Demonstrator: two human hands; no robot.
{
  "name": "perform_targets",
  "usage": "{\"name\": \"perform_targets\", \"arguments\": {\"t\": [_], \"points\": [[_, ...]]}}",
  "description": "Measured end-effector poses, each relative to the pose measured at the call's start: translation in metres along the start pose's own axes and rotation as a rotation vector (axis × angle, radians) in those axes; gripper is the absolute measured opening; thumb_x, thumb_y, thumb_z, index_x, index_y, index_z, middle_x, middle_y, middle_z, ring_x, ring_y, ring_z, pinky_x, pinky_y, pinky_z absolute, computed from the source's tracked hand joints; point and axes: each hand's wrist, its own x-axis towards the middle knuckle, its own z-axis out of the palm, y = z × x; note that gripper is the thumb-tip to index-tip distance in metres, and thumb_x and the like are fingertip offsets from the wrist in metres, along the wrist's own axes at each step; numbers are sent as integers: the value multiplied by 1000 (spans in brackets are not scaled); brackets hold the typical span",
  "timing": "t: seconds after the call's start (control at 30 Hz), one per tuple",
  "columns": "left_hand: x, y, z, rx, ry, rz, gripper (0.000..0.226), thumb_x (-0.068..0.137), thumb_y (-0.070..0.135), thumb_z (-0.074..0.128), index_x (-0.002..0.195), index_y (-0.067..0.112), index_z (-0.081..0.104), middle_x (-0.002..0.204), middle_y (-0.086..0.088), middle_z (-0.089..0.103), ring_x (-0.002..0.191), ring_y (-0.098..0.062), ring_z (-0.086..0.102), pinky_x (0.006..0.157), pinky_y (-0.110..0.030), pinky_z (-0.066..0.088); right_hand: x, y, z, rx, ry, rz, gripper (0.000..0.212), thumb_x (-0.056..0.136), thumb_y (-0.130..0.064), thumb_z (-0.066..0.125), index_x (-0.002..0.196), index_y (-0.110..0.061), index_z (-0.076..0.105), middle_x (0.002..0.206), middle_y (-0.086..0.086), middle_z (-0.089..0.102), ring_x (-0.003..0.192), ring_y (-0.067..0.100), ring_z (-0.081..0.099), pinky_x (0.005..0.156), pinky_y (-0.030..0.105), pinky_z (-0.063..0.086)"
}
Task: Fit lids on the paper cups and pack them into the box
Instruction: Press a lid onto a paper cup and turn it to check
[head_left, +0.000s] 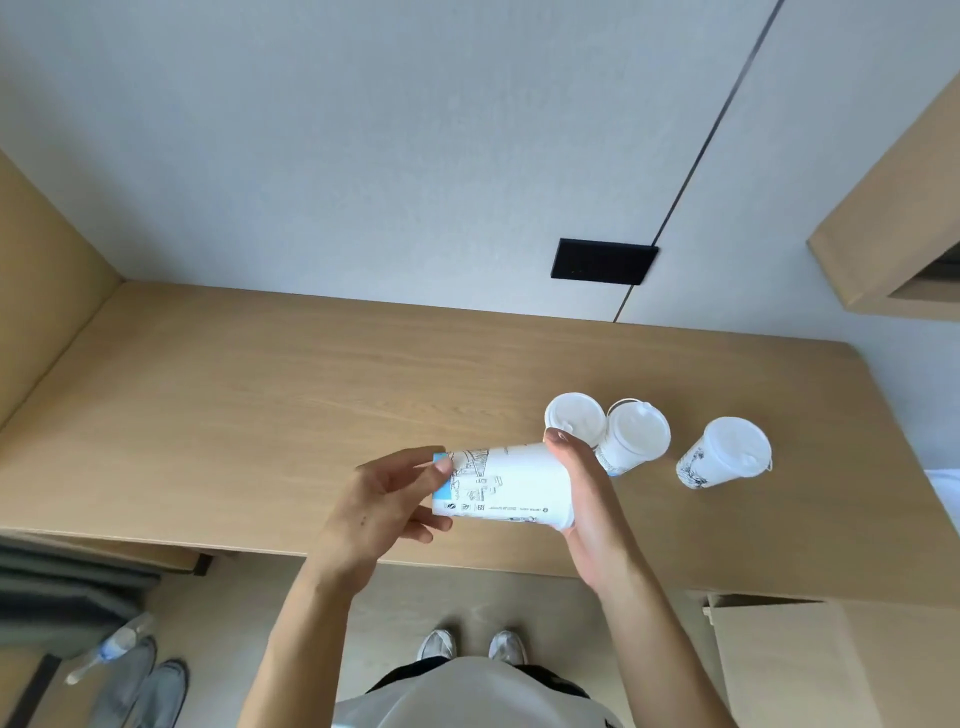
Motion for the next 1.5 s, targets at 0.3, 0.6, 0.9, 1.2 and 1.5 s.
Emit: {"name": "perform_targets", "arguments": {"t": [0.3, 0.6, 0.9, 1.2, 1.5], "points": [[-3, -5, 1, 8, 1, 47, 37, 89, 31, 76, 125, 25, 71, 116, 4, 79, 83, -32, 79, 71, -37, 61, -12, -9, -2, 12, -8, -23, 64, 61, -71, 74, 119, -43, 70, 138, -15, 65, 141, 11, 51, 121, 58, 35], [-10, -6, 6, -38, 11, 68, 50, 79, 36, 78, 127, 25, 70, 119, 1, 78, 90, -30, 79, 73, -35, 64, -15, -9, -6, 30, 11, -19, 66, 55, -65, 75, 116, -39, 73, 122, -20, 70, 133, 8, 56, 120, 54, 38], [-11, -8, 13, -77, 11, 55, 56, 77, 37, 78, 131, 24, 67, 116, -1, 79, 84, -38, 79, 65, -32, 64, -22, -18, -11, -7, -13, -32, 42, 79, -54, 70, 120, -45, 68, 107, -38, 70, 120, -13, 52, 94, 36, 40], [-12, -4, 29, -84, 2, 49, 49, 80, 34, 75, 127, 22, 68, 107, -4, 81, 83, -39, 79, 66, -33, 65, -23, -23, -28, -36, -14, -60, 59, 64, -63, 72, 120, -44, 70, 127, -16, 72, 129, 8, 61, 116, 52, 43], [-15, -3, 54, -74, 49, 74, 36, 91, 28, 71, 127, 22, 69, 107, -5, 81, 84, -37, 79, 66, -33, 65, -22, -28, -52, -13, -40, -75, 56, 67, -58, 75, 119, -37, 73, 124, -15, 73, 135, 13, 58, 124, 57, 33]]}}
